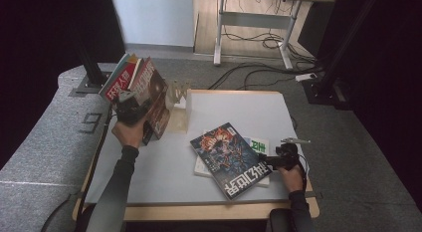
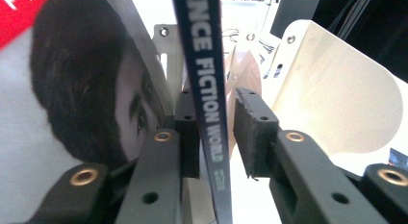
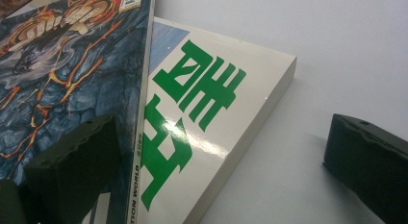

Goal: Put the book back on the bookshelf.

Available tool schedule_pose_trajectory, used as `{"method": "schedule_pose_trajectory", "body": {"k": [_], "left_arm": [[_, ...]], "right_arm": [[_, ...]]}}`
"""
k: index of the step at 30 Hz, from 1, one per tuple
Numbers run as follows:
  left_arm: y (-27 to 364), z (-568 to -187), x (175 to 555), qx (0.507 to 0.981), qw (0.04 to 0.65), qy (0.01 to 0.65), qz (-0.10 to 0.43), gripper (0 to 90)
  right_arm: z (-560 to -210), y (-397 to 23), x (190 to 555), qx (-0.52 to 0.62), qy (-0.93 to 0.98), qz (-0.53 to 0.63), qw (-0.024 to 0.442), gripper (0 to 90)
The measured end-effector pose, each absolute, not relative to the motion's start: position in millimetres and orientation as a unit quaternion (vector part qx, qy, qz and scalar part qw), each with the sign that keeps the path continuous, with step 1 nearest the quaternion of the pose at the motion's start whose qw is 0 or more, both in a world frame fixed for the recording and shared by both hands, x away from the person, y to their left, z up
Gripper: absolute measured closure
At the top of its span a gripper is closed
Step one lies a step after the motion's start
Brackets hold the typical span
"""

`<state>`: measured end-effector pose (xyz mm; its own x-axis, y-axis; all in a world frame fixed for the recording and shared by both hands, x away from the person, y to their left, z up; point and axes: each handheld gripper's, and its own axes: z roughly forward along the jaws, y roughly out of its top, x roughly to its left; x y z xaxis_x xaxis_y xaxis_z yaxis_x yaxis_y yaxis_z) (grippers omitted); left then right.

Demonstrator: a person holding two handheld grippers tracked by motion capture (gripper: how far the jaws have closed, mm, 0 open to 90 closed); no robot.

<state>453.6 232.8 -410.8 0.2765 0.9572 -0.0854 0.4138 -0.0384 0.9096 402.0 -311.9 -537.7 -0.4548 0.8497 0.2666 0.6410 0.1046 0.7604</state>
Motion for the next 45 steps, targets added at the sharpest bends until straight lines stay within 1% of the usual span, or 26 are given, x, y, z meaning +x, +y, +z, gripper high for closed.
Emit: {"method": "schedule_pose_trajectory", "body": {"k": [3, 9, 13, 14, 16, 20, 22, 24, 27, 32, 35, 38, 39, 45], "left_arm": [[232.9, -409.7, 449.4, 0.664, 0.446, 0.518, 0.303, 61.6], [233.1, -410.3, 440.5, 0.683, 0.432, 0.506, 0.301, 50.8], [234.8, -409.7, 433.6, 0.690, 0.436, 0.498, 0.292, 44.1], [235.5, -408.9, 430.6, 0.696, 0.437, 0.494, 0.284, 40.0], [235.3, -408.4, 429.1, 0.700, 0.434, 0.492, 0.282, 38.4], [234.4, -406.7, 420.8, 0.706, 0.443, 0.482, 0.269, 30.5], [234.3, -405.7, 416.0, 0.707, 0.451, 0.476, 0.264, 29.5], [234.0, -405.1, 411.1, 0.709, 0.454, 0.472, 0.260, 24.6], [233.2, -405.3, 402.8, 0.716, 0.462, 0.459, 0.250, 23.3], [228.3, -406.1, 390.5, 0.731, 0.467, 0.440, 0.232, 14.1], [223.5, -409.2, 384.1, 0.741, 0.467, 0.429, 0.222, 13.4], [216.5, -415.6, 379.2, 0.755, 0.456, 0.418, 0.215, 8.9], [214.2, -418.3, 377.7, 0.759, 0.454, 0.415, 0.213, 8.9], [201.7, -437.1, 371.4, 0.778, 0.450, 0.395, 0.188, 2.5]], "right_arm": [[-537.7, -311.9, 402.0, 0.508, 0.733, 0.435, 0.120, 0.0], [-537.6, -311.9, 402.0, 0.508, 0.734, 0.435, 0.120, 0.0], [-537.7, -312.0, 402.1, 0.507, 0.734, 0.435, 0.121, 0.0], [-537.7, -312.0, 402.0, 0.508, 0.734, 0.435, 0.120, 0.0], [-537.7, -312.0, 402.0, 0.508, 0.734, 0.435, 0.121, 0.0], [-537.6, -311.9, 401.9, 0.508, 0.734, 0.435, 0.121, 0.0], [-537.6, -311.8, 401.9, 0.508, 0.734, 0.435, 0.121, 0.0], [-537.6, -311.8, 401.8, 0.507, 0.734, 0.435, 0.121, 0.0], [-537.6, -311.8, 401.7, 0.508, 0.734, 0.435, 0.122, 0.0], [-537.6, -311.6, 401.6, 0.507, 0.734, 0.435, 0.123, 0.0], [-537.6, -311.6, 401.6, 0.507, 0.733, 0.435, 0.123, 0.0], [-537.5, -311.5, 401.4, 0.508, 0.733, 0.435, 0.123, 0.0], [-537.5, -311.5, 401.4, 0.508, 0.733, 0.435, 0.123, 0.0], [-537.3, -311.1, 400.8, 0.508, 0.733, 0.434, 0.126, 0.0]]}}
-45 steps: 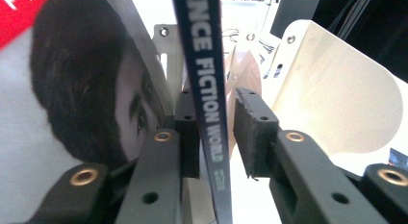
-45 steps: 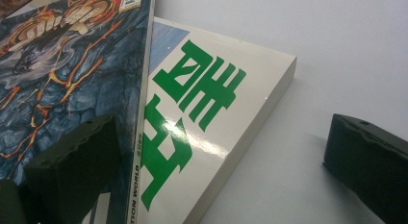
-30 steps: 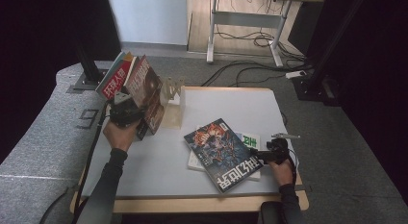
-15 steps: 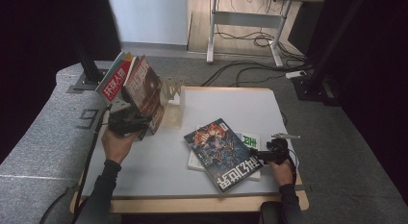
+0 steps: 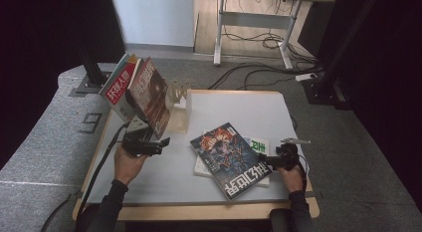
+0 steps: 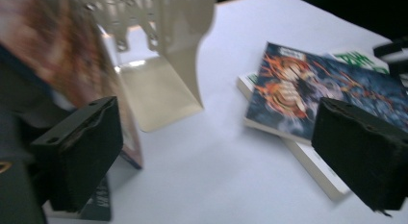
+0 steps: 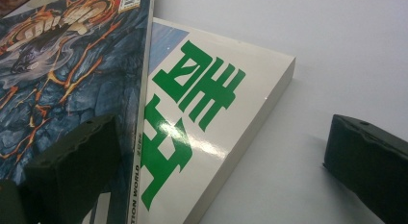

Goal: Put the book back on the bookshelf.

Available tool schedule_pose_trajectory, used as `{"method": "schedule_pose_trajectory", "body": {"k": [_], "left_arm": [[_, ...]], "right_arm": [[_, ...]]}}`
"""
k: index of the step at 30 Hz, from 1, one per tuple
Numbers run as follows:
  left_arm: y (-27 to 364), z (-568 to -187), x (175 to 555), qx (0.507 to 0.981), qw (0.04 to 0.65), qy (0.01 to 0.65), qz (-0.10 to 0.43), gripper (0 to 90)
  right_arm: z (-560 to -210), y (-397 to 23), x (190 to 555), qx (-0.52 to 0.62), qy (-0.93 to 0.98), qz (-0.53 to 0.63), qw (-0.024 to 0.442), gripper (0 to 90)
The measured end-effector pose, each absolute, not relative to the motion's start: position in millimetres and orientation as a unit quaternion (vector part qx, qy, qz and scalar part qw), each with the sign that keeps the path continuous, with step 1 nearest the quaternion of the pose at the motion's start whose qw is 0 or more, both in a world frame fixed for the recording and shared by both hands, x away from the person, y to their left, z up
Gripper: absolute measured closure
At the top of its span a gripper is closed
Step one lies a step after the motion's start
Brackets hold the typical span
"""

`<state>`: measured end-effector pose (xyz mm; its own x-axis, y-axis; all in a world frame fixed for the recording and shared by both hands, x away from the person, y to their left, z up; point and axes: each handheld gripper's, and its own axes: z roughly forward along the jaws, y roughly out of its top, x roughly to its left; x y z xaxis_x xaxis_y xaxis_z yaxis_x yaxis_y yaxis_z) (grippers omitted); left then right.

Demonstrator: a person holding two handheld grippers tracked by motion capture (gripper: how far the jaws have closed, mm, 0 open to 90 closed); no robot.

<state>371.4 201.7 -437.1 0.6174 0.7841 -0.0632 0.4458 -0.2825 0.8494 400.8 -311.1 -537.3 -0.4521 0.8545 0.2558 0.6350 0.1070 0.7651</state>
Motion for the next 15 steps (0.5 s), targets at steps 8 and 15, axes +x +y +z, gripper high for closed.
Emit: {"method": "schedule_pose_trajectory", "body": {"k": [8, 15], "left_arm": [[192.0, -462.3, 365.8, 0.798, 0.444, 0.369, 0.175, 0.0], [187.6, -486.1, 363.4, 0.809, 0.440, 0.359, 0.155, 0.0]], "right_arm": [[-537.4, -311.0, 400.5, 0.509, 0.732, 0.435, 0.126, 0.0], [-537.4, -311.2, 400.5, 0.510, 0.732, 0.434, 0.124, 0.0]]}}
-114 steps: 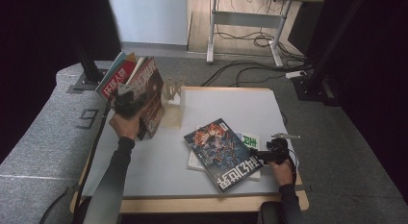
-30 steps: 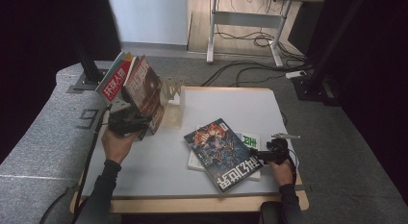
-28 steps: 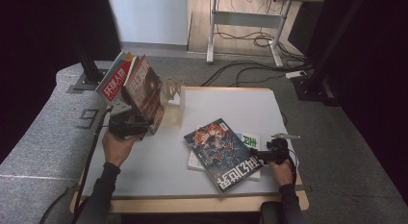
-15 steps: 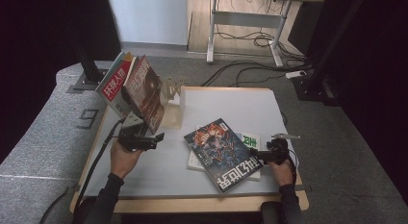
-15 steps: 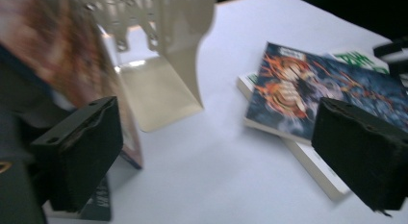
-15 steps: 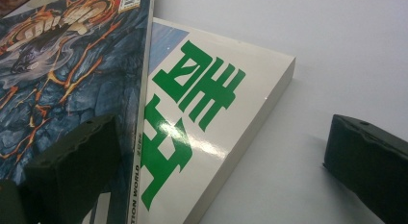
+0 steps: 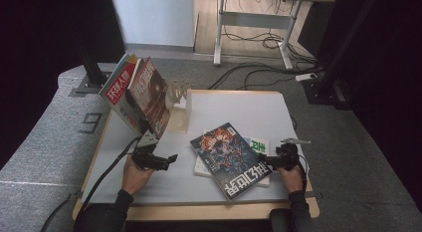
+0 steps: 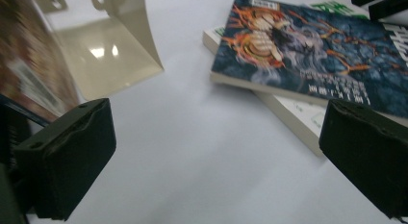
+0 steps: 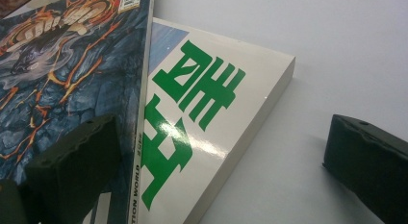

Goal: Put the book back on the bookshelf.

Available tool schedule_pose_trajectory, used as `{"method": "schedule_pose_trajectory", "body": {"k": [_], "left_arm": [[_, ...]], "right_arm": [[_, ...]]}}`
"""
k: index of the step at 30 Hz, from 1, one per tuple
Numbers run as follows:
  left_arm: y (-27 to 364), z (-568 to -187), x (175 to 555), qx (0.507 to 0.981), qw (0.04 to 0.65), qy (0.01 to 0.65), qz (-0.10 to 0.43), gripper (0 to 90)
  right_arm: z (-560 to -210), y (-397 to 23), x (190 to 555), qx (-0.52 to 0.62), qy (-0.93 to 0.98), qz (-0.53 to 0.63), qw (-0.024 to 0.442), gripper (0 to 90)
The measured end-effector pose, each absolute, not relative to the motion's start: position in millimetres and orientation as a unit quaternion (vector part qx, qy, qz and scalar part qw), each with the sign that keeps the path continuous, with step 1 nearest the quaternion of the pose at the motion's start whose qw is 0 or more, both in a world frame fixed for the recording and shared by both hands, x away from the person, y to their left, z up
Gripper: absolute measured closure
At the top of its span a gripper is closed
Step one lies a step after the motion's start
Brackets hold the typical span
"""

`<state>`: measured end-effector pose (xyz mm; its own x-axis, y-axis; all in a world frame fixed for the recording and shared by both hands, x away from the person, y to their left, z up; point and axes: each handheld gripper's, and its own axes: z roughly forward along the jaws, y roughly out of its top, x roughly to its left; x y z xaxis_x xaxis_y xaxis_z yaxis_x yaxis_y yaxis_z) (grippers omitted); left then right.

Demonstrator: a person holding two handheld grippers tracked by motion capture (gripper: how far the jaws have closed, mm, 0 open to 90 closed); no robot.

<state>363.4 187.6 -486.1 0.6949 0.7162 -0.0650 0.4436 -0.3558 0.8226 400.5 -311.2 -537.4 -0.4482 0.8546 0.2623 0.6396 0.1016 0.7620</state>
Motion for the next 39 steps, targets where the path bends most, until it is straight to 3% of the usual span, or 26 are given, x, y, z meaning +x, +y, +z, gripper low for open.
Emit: {"method": "schedule_pose_trajectory", "body": {"k": [14, 23, 26, 39], "left_arm": [[175.8, -527.9, 363.0, 0.840, 0.390, 0.353, 0.131, 0.0], [172.5, -530.9, 368.2, 0.849, 0.365, 0.367, 0.109, 1.0], [165.5, -532.0, 365.7, 0.856, 0.339, 0.366, 0.139, 6.3], [165.4, -531.8, 365.8, 0.856, 0.337, 0.366, 0.138, 6.3]], "right_arm": [[-537.5, -311.4, 400.9, 0.511, 0.731, 0.435, 0.122, 0.0], [-537.6, -311.3, 400.9, 0.511, 0.731, 0.435, 0.122, 0.0], [-537.7, -311.4, 401.0, 0.511, 0.731, 0.436, 0.121, 0.0], [-537.7, -311.4, 401.1, 0.512, 0.731, 0.436, 0.121, 0.0]]}}
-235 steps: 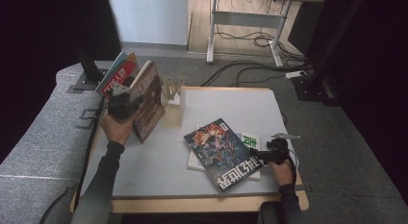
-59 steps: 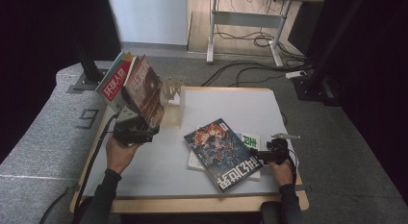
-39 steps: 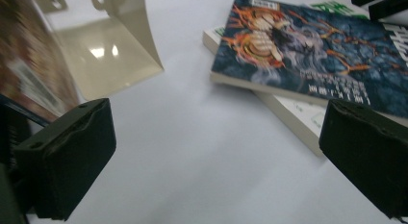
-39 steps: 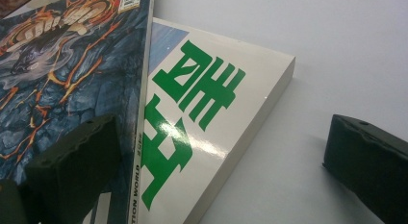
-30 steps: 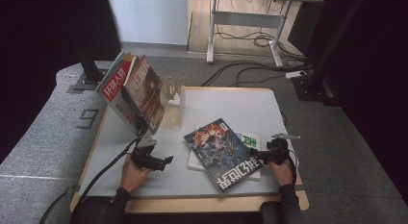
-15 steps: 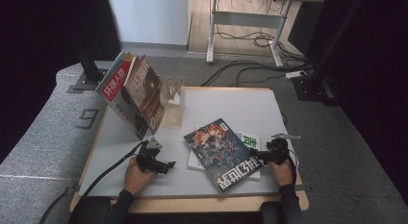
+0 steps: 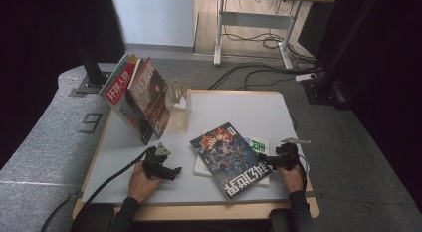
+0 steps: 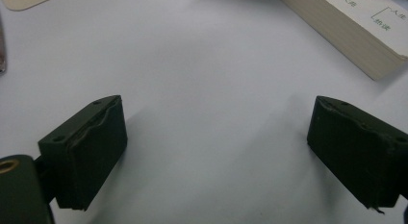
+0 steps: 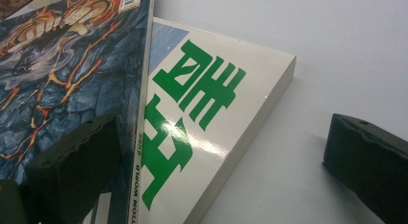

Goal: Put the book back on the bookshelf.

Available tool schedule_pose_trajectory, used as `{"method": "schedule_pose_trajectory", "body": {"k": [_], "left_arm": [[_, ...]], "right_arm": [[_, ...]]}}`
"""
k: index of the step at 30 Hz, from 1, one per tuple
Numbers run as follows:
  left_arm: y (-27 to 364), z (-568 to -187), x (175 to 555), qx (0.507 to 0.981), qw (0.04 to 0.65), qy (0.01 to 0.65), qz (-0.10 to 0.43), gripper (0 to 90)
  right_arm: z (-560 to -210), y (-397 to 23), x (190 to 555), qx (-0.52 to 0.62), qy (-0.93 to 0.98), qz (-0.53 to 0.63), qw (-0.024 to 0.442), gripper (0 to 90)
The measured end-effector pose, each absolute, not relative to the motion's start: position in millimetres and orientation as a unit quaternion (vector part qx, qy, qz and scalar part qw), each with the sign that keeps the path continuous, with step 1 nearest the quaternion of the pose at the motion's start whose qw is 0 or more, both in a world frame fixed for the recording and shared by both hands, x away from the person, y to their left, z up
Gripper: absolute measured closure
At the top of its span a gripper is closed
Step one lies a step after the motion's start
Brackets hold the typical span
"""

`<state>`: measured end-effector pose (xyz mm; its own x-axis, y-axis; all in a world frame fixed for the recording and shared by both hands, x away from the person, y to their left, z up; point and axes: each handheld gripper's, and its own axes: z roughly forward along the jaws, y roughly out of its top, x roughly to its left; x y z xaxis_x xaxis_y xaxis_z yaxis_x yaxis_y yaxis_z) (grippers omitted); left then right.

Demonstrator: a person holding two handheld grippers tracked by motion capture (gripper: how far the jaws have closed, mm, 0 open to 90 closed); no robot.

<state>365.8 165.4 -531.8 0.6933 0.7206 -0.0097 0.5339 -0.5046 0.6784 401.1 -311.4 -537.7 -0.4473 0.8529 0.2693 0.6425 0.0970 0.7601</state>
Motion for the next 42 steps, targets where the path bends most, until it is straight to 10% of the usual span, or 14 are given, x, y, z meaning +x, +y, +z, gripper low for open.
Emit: {"method": "schedule_pose_trajectory", "body": {"k": [42], "left_arm": [[131.2, -511.9, 384.0, 0.866, 0.376, 0.315, 0.096, 0.0]], "right_arm": [[-516.5, -290.7, 350.4, 0.447, 0.779, 0.399, 0.184, 0.6]]}}
